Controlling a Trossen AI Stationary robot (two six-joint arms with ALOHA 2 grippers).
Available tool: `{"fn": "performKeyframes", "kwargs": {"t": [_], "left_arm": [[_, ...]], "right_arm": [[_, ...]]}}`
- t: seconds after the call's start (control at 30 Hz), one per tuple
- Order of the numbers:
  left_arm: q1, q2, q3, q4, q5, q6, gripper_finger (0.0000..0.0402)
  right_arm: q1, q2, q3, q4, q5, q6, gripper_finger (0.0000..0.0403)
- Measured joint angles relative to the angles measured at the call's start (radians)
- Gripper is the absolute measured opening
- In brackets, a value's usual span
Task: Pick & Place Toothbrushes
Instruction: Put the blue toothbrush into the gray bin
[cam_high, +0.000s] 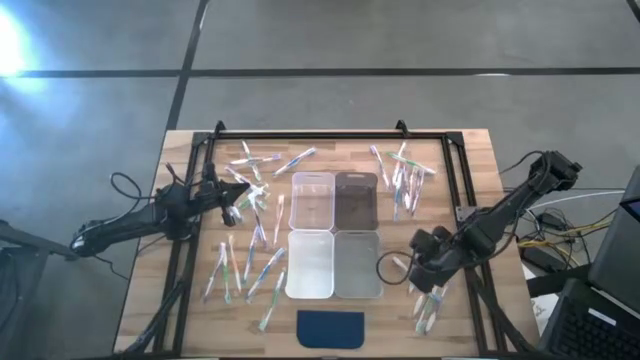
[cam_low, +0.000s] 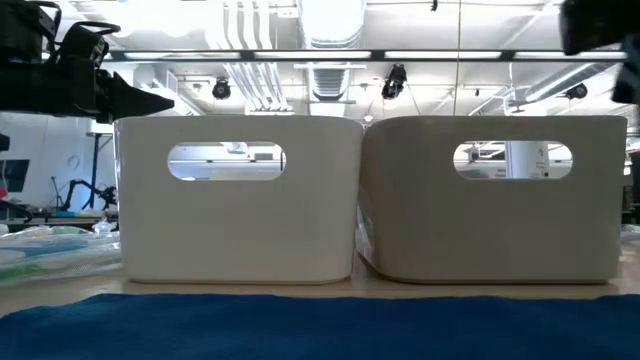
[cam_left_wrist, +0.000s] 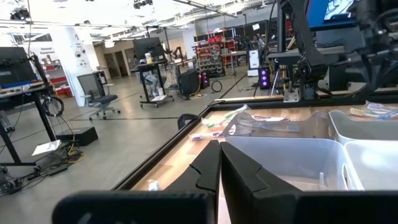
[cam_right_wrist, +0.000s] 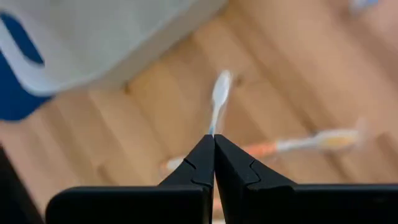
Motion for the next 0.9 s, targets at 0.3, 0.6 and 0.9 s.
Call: {"fn": "performKeyframes", "kwargs": {"t": [0.3, 0.6, 0.9], "left_arm": [[0.0, 0.0, 0.0, 0.0, 0.0, 0.0, 0.0018], [0.0, 0.0, 0.0, 0.0, 0.0, 0.0, 0.0018], [-0.001, 0.0, 0.0, 0.0, 0.0, 0.0, 0.0017]], "right_arm": [[0.04, 0.109, 0.0, 0.0, -0.165, 0.121, 0.0008], [0.038, 0.16, 0.0, 0.002, -0.207, 0.148, 0.0015], [0.038, 0.16, 0.0, 0.016, -0.207, 0.15, 0.0096]]}}
